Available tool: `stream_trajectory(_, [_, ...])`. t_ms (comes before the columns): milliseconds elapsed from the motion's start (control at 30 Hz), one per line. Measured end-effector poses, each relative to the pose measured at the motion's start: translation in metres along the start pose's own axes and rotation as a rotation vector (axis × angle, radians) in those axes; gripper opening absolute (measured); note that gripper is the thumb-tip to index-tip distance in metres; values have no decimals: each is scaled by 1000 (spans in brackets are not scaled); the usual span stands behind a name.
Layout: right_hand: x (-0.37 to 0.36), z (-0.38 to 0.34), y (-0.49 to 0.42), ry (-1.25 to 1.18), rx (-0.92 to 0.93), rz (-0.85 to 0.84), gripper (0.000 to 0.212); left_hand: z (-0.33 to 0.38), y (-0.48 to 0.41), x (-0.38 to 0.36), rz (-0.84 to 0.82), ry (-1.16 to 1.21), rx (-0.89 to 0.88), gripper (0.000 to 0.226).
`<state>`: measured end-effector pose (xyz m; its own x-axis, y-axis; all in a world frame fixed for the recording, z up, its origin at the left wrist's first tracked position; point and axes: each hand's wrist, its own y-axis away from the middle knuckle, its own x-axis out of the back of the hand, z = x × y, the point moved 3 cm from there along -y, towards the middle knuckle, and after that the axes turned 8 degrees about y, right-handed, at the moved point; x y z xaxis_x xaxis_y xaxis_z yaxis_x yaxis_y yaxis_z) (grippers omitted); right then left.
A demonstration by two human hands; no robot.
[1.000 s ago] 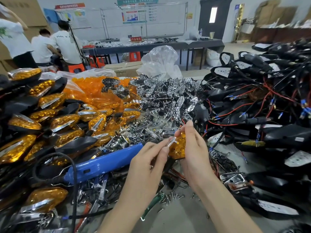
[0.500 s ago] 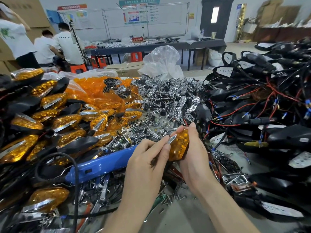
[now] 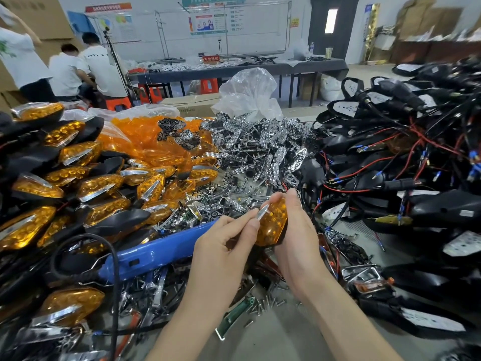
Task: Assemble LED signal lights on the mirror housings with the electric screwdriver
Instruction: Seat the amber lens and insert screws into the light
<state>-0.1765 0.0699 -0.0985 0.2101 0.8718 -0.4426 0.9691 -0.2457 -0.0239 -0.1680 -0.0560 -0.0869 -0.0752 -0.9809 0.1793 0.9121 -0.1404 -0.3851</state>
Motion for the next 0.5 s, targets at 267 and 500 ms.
stream_trajectory(267, [1, 1, 0, 107, 24, -22, 37, 0, -3, 2, -16, 66, 58, 24])
stream_trajectory(500, [2, 0, 3, 209, 72, -46, 38, 3, -3, 5, -27, 77, 73, 27])
